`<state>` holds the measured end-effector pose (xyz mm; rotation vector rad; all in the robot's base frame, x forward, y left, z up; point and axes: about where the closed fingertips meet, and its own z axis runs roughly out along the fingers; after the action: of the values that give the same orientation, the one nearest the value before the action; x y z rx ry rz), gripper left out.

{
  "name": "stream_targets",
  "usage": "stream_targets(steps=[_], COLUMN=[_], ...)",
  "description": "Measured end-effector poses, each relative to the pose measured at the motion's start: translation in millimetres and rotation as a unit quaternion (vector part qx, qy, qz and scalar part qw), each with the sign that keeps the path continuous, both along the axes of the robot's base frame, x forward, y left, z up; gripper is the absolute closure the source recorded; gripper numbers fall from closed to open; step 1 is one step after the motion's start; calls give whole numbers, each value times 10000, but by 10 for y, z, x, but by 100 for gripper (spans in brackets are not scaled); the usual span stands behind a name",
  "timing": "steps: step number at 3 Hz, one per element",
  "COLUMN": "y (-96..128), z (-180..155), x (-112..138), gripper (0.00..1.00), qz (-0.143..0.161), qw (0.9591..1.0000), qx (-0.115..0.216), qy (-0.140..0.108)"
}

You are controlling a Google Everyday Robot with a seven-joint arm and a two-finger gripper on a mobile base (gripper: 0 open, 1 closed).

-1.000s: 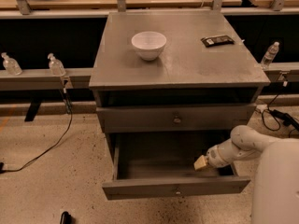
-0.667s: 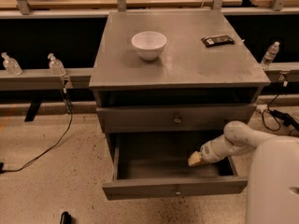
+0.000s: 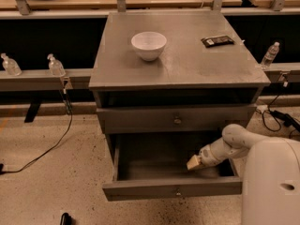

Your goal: Open middle drawer

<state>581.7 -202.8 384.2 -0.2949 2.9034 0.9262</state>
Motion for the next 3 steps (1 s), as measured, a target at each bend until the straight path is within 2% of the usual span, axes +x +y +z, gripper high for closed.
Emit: stream_targets(steps=[1,2,3], y=[-45,-107,-218], z=[389,816,1199], x=[-179,-322,-449], gripper=[100,100,100], qz=[60,222,213], qw=[9982,9929,9859], qx=[416,653,705], qy=[-433,-971,-1503])
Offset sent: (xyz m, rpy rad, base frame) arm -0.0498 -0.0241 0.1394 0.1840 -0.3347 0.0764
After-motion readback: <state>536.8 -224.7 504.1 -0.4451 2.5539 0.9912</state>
